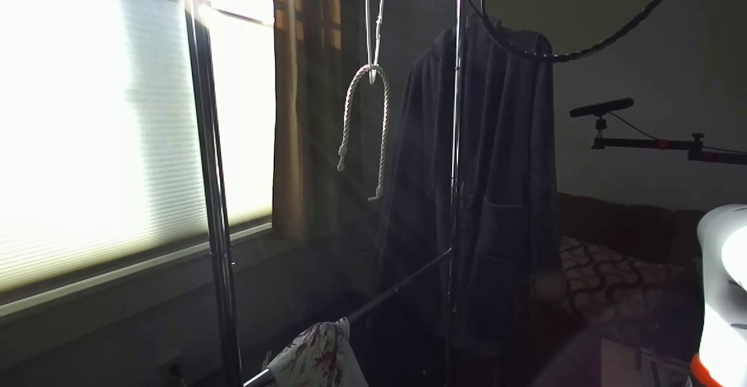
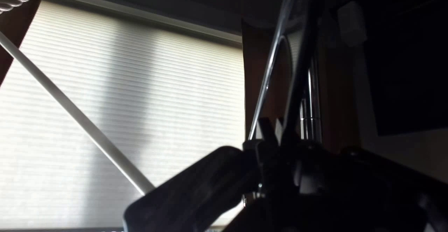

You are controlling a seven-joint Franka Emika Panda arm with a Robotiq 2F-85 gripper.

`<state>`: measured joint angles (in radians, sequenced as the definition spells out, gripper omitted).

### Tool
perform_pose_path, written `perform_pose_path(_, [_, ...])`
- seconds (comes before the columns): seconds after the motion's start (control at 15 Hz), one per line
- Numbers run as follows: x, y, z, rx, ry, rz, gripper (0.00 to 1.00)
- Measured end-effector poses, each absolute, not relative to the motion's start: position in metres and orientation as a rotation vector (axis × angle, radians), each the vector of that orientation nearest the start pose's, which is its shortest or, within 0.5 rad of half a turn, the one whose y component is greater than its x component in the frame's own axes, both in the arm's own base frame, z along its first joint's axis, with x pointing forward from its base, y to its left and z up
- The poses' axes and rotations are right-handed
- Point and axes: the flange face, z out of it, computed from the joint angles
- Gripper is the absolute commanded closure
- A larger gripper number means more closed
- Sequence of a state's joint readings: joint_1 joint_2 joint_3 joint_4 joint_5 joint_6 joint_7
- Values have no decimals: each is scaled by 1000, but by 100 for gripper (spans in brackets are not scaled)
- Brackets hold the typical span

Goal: Hang the black clothes hanger on the white one

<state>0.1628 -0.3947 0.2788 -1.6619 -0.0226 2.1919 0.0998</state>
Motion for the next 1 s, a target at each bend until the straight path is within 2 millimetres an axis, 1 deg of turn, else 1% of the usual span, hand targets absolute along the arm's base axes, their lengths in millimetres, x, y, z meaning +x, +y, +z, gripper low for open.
perform_pose_path(0.2, [362,231,853,-2623,-510,-1413,98])
perform_pose_path(0.27, [356,231,852,-2615,-499,-1428,98])
perform_pose_path(0.4, [345,230,841,-2627,-459,-1411,98])
perform_pose_path(0.53, [334,229,823,-2654,-398,-1376,98])
perform_pose_path(0.67, [322,233,802,-2677,-336,-1344,98])
perform_pose_path(1.0, [293,254,747,-2734,-183,-1262,98])
